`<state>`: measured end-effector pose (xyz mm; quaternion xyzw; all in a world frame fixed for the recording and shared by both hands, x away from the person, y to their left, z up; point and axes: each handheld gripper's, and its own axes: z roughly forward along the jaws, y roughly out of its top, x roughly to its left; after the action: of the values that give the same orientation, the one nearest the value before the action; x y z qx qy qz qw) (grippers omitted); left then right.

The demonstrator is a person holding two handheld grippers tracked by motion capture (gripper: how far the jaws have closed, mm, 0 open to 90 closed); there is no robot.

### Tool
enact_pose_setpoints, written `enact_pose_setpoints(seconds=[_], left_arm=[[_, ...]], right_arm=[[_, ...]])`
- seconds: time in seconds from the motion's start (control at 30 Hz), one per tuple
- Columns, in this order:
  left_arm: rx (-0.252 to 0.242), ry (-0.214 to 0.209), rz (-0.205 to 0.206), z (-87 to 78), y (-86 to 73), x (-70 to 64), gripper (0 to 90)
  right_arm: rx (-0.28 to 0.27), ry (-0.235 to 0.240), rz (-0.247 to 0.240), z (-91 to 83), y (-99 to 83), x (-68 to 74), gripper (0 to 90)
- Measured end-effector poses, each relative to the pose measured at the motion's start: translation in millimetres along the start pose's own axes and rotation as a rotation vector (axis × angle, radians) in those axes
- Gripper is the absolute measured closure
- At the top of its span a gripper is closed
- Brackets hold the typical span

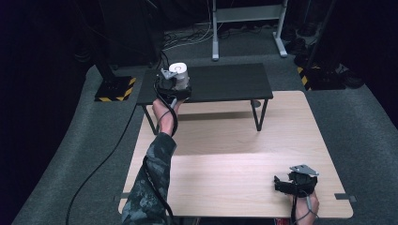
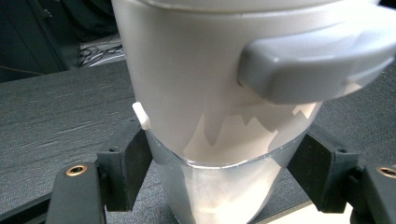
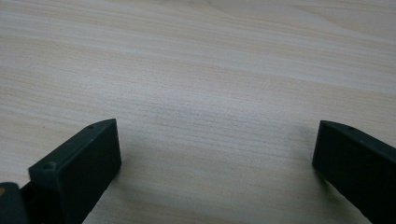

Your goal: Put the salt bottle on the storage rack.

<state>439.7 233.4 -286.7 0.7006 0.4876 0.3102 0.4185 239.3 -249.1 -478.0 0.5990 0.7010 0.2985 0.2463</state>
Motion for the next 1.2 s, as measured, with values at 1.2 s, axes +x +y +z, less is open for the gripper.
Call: enact_pose_setpoints(seconds=[1.2], left_arm=[[0.274, -0.144, 0.011, -52.7, -221.6, -34.3, 1.2]], right_arm=[[0.0, 0.001, -0.006, -0.1, 0.0, 0.3, 0.0]])
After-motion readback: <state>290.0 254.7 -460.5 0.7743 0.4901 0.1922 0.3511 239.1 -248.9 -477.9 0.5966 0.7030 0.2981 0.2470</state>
